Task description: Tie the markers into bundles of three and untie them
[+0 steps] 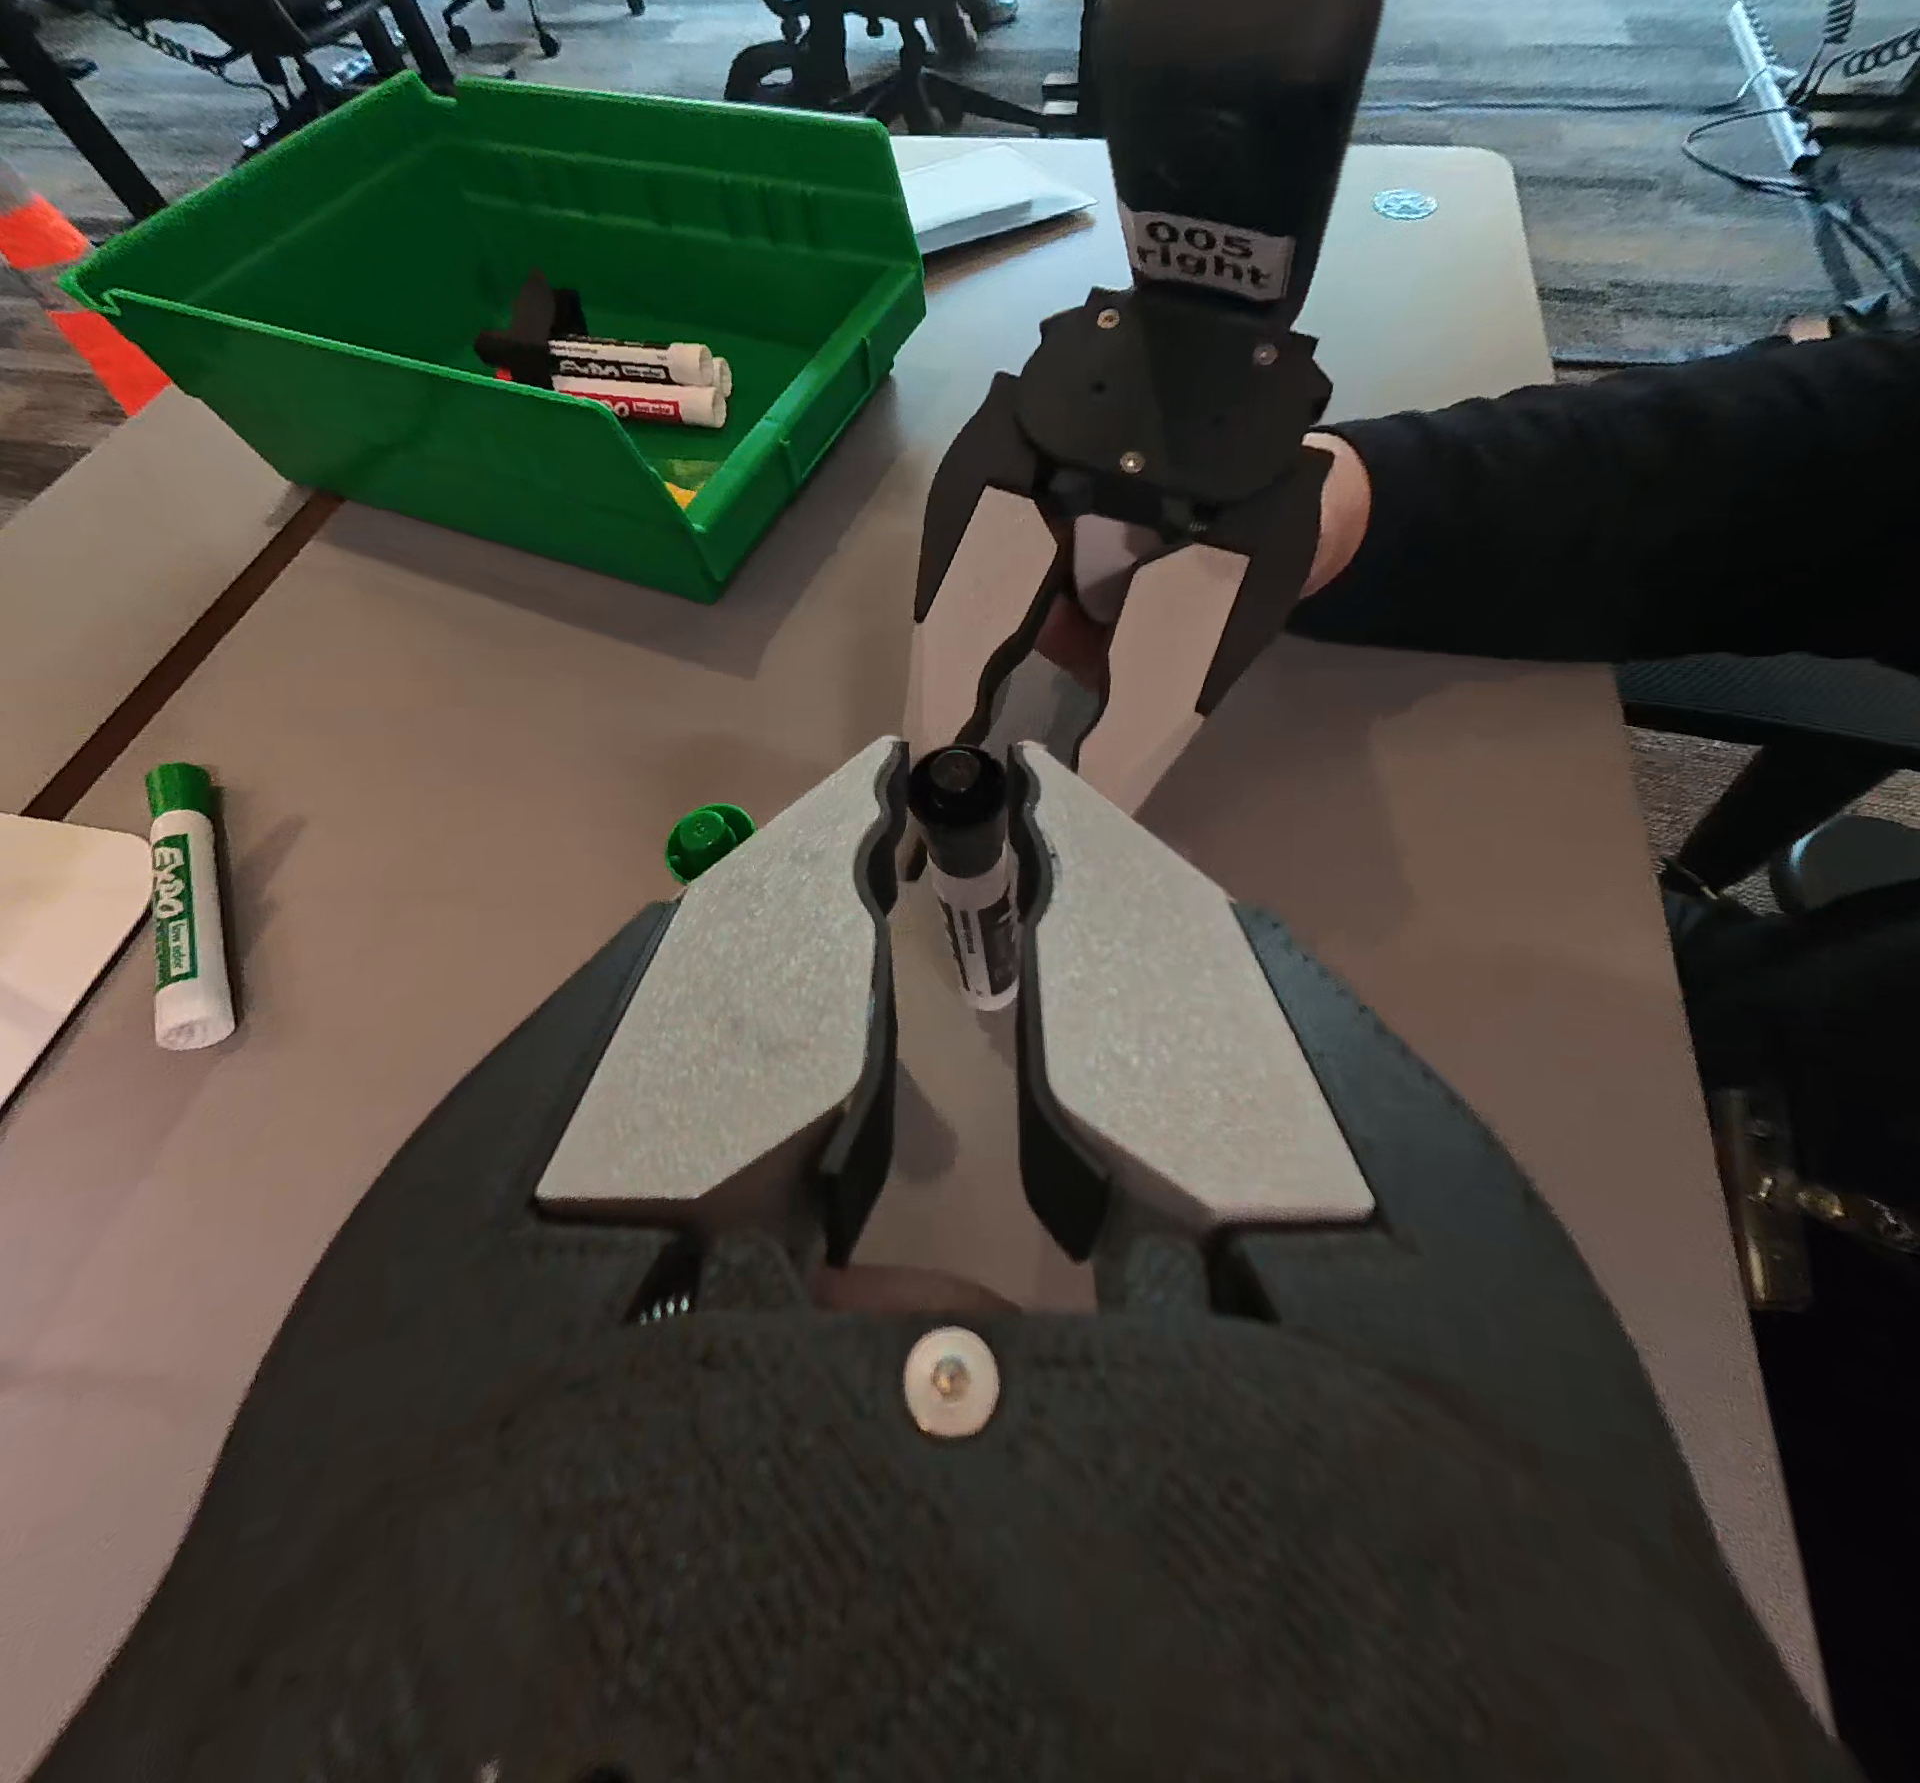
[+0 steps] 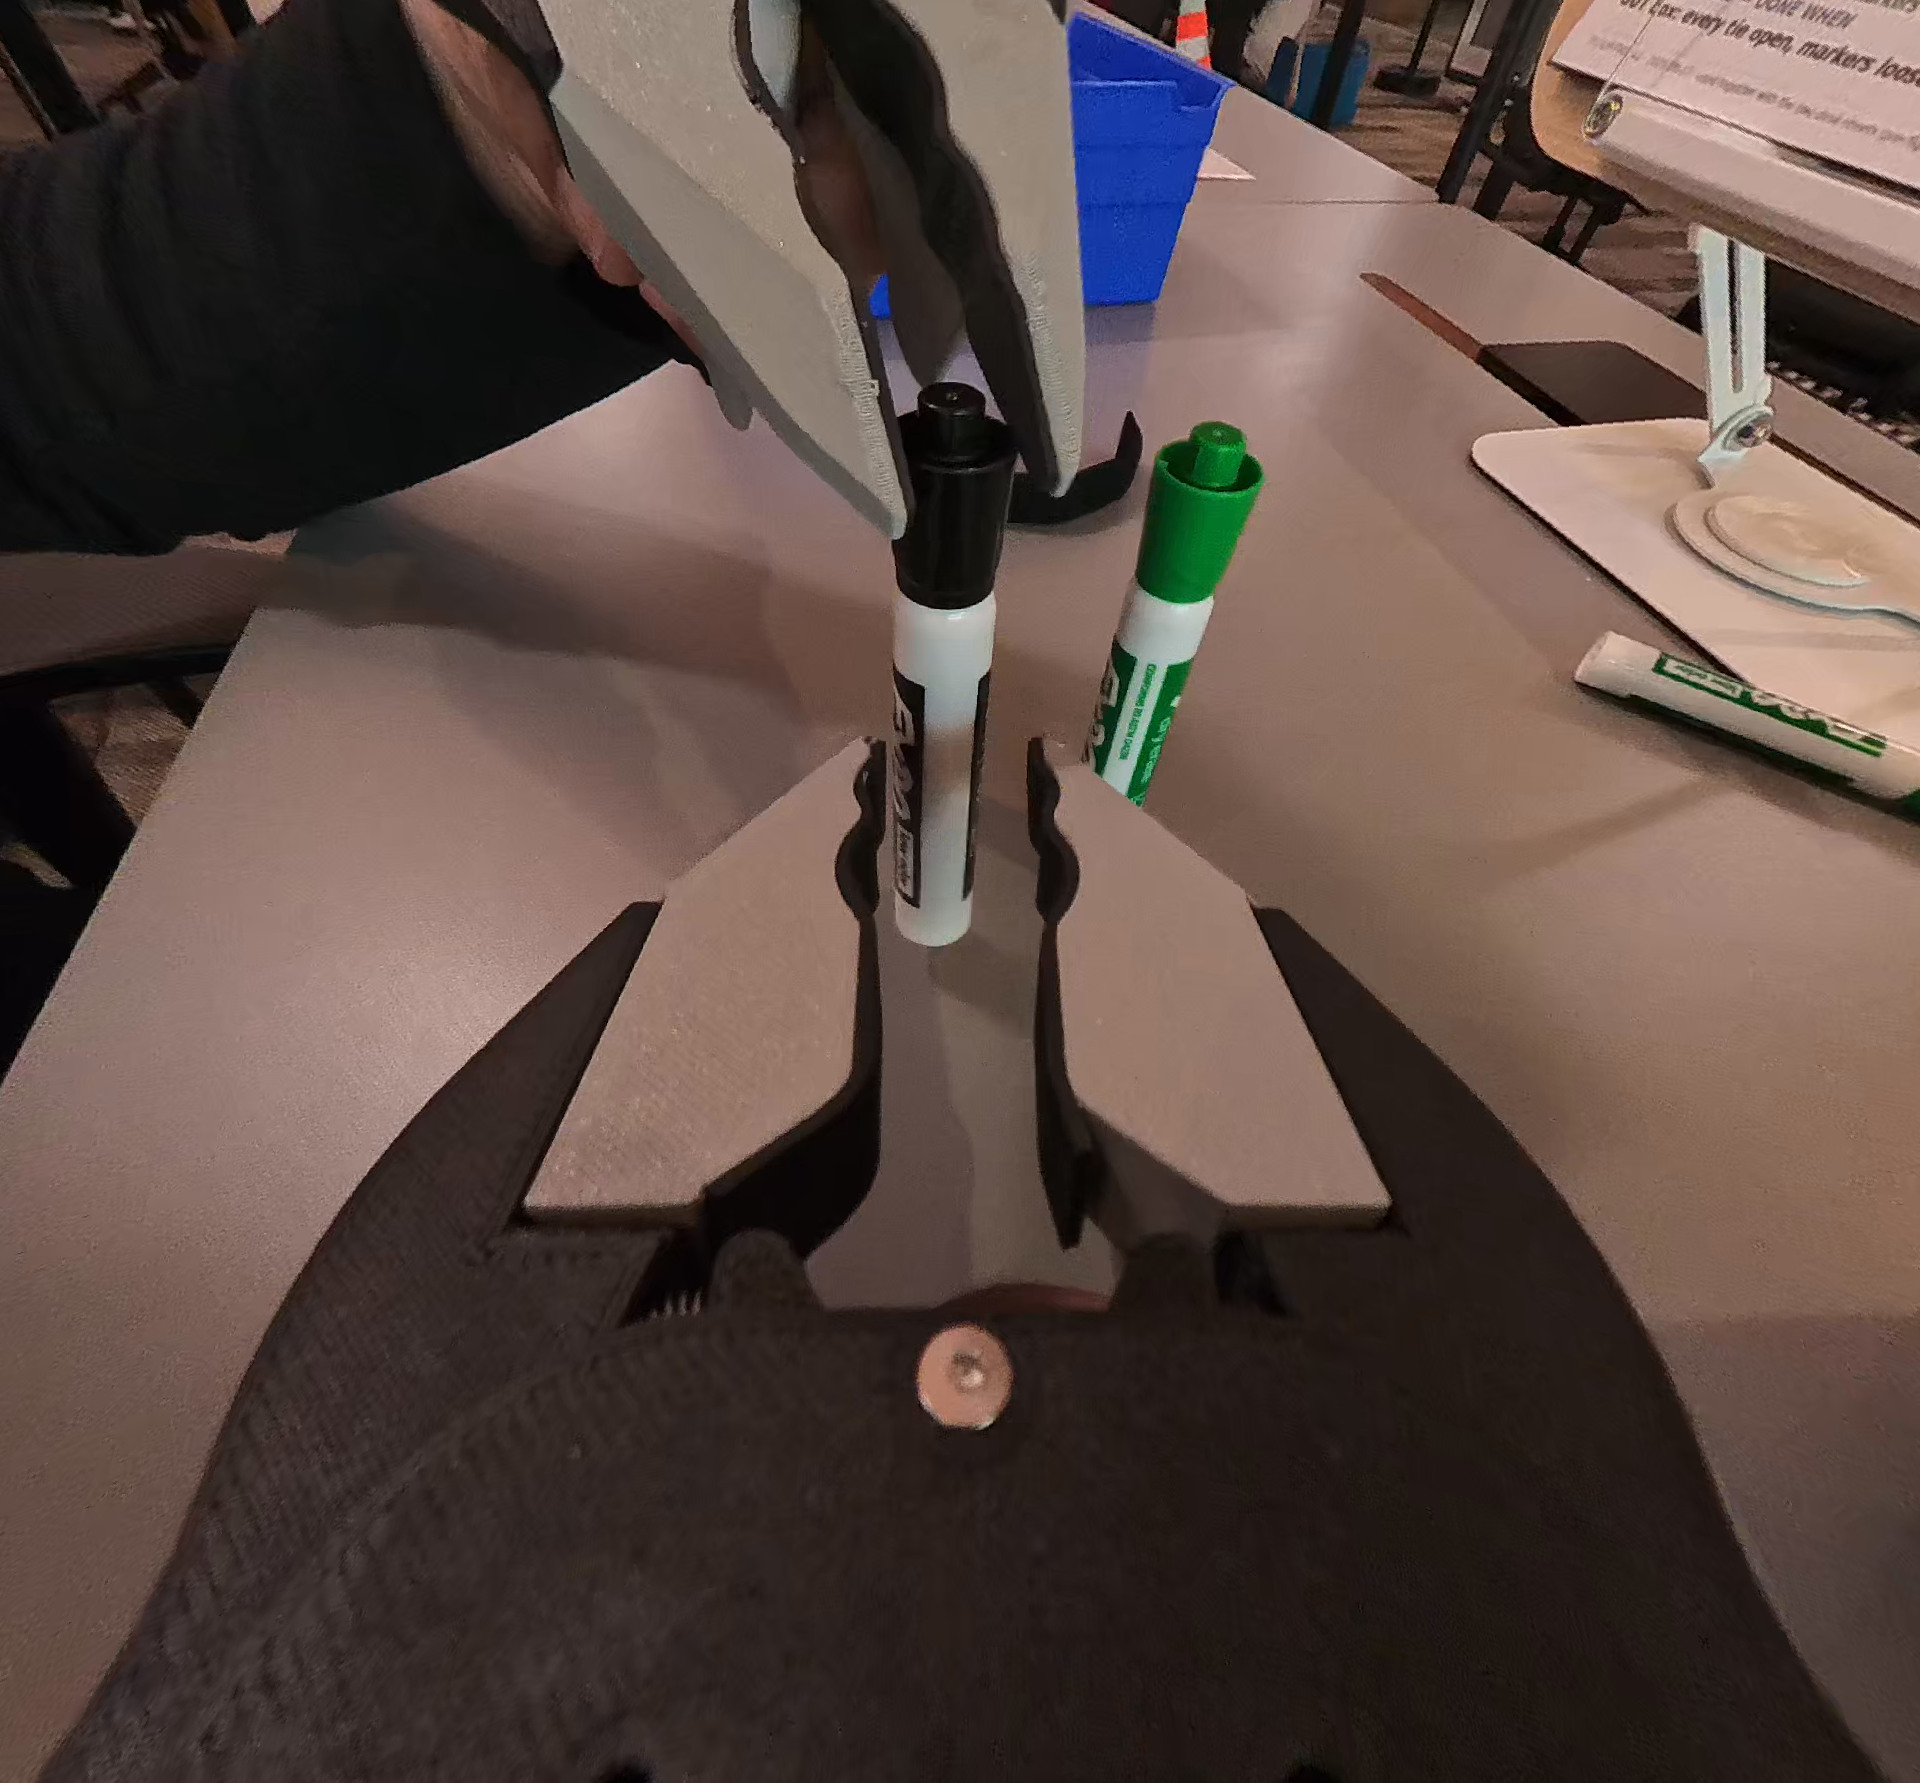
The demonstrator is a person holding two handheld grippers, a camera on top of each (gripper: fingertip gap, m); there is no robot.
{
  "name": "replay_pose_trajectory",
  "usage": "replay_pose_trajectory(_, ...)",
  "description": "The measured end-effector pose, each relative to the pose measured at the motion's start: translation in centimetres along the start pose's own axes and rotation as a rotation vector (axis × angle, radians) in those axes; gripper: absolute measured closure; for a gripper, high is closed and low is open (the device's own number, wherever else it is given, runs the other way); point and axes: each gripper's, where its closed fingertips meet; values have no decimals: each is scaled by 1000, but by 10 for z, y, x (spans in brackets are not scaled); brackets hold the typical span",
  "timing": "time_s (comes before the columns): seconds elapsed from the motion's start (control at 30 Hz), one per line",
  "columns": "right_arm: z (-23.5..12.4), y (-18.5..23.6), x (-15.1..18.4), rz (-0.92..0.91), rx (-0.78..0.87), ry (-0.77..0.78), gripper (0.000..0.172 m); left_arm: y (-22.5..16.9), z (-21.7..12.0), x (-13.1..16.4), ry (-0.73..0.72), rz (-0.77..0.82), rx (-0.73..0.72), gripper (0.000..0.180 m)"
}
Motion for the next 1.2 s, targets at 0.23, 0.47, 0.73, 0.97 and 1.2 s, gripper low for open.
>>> replay_pose_trajectory(0.23,-3,1,4,28,-33,27,153,11,-4,10,18,-1,-39,164)
replay_pose_trajectory(0.47,0,3,8,25,-43,48,153,18,-1,14,24,0,-42,164)
replay_pose_trajectory(0.73,1,2,11,23,-38,57,153,19,0,15,39,1,-35,163)
replay_pose_trajectory(0.97,1,0,12,25,-35,59,153,22,-5,15,39,3,-43,164)
replay_pose_trajectory(1.2,1,0,11,33,-36,55,154,24,-5,16,37,11,-53,163)
Point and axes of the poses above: each gripper's, where its closed fingertips meet, z out along the fingers, x out of its underside, y = z × x across the jaws, and after that the axes turned 15 degrees about x, right-handed
